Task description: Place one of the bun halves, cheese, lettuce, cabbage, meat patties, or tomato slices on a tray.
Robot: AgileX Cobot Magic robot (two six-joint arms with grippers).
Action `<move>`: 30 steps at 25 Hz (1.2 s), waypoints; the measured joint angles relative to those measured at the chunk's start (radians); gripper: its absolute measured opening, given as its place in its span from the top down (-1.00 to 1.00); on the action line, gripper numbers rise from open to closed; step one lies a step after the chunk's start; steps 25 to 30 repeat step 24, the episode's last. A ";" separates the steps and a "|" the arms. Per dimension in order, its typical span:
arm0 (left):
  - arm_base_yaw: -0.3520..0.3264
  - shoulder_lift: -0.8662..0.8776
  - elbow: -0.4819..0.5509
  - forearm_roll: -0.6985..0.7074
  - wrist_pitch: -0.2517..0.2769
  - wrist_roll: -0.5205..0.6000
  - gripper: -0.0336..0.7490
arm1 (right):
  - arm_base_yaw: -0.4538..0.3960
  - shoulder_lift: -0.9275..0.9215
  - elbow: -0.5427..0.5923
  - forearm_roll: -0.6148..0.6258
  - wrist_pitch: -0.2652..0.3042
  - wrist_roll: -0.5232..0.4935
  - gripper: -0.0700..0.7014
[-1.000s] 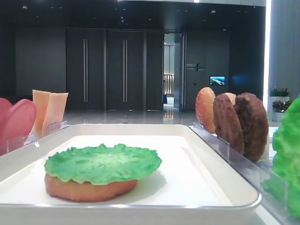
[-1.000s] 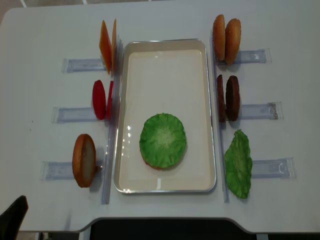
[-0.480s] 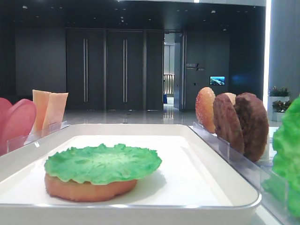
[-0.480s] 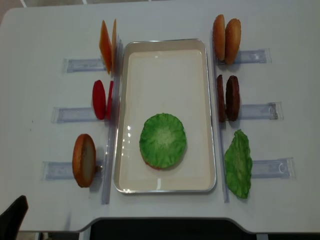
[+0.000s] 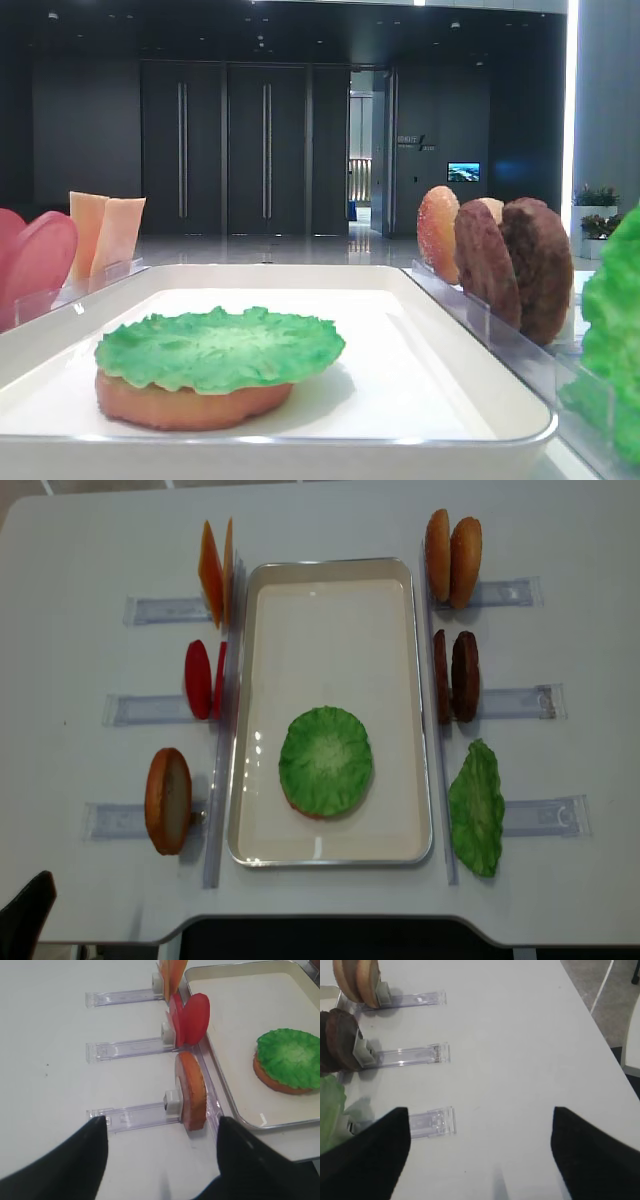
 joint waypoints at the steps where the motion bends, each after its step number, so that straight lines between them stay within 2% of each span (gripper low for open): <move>1: 0.000 0.000 0.000 0.000 0.000 0.000 -0.41 | 0.000 0.000 0.000 0.000 -0.003 0.000 -0.61; 30: 0.000 0.000 0.000 0.000 0.000 0.000 -0.41 | 0.000 0.000 0.000 0.000 -0.005 -0.003 -0.61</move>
